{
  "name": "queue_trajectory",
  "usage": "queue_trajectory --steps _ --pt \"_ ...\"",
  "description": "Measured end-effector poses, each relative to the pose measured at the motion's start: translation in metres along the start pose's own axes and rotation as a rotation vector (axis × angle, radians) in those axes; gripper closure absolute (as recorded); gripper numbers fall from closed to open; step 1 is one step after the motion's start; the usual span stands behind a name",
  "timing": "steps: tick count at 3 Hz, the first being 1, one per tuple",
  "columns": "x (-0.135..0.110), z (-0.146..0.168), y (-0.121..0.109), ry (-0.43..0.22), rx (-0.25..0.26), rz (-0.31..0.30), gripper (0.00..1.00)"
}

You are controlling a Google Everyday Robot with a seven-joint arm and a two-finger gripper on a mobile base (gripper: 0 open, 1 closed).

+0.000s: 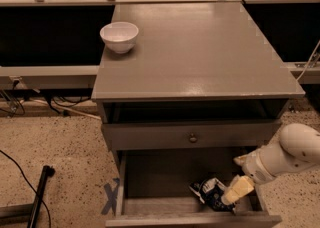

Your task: Place blue chip bag into middle drawer

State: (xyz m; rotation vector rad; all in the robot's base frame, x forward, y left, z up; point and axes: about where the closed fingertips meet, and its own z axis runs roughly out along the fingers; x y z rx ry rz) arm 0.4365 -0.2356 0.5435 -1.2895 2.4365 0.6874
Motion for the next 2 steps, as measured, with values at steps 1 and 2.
queue_trajectory --steps 1,2 --pt "0.0041 -0.0108 -0.0126 -0.087 0.059 0.066 0.00" --pt "0.0054 -0.0121 -0.0135 -0.093 0.065 0.074 0.00"
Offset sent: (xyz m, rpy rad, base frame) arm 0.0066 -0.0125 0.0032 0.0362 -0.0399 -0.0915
